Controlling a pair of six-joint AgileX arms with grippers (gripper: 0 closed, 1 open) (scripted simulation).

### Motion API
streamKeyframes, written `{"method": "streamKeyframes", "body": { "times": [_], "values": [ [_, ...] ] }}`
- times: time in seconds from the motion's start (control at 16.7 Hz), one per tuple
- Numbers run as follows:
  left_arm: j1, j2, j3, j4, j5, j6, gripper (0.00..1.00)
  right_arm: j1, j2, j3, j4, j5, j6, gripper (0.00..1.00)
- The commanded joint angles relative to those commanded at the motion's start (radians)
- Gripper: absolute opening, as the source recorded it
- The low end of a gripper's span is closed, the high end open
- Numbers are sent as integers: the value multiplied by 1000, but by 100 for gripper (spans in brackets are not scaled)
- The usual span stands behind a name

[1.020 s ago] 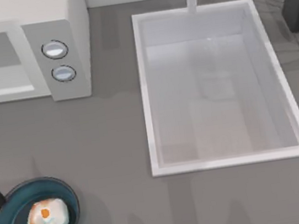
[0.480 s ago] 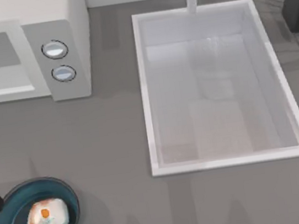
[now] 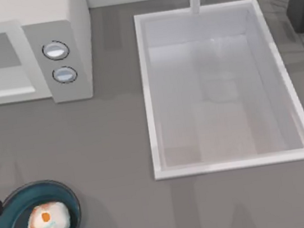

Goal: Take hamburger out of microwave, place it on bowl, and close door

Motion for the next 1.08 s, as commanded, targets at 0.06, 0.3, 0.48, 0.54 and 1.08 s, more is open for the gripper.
{"method": "streamKeyframes", "body": {
  "times": [0.06,0.3,0.48,0.54,1.08],
  "values": [
    [0,0,0,0,0,0,10,0,0,0,0,0,0,100],
    [0,0,0,0,0,0,0,0,0,0,0,0,0,100],
    [0,0,0,0,0,0,0,0,0,0,0,0,0,100],
    [0,0,0,0,0,0,0,0,0,0,0,0,0,100],
    [162,96,45,51,162,1,0,0,0,0,0,0,0,100]
  ]
}}
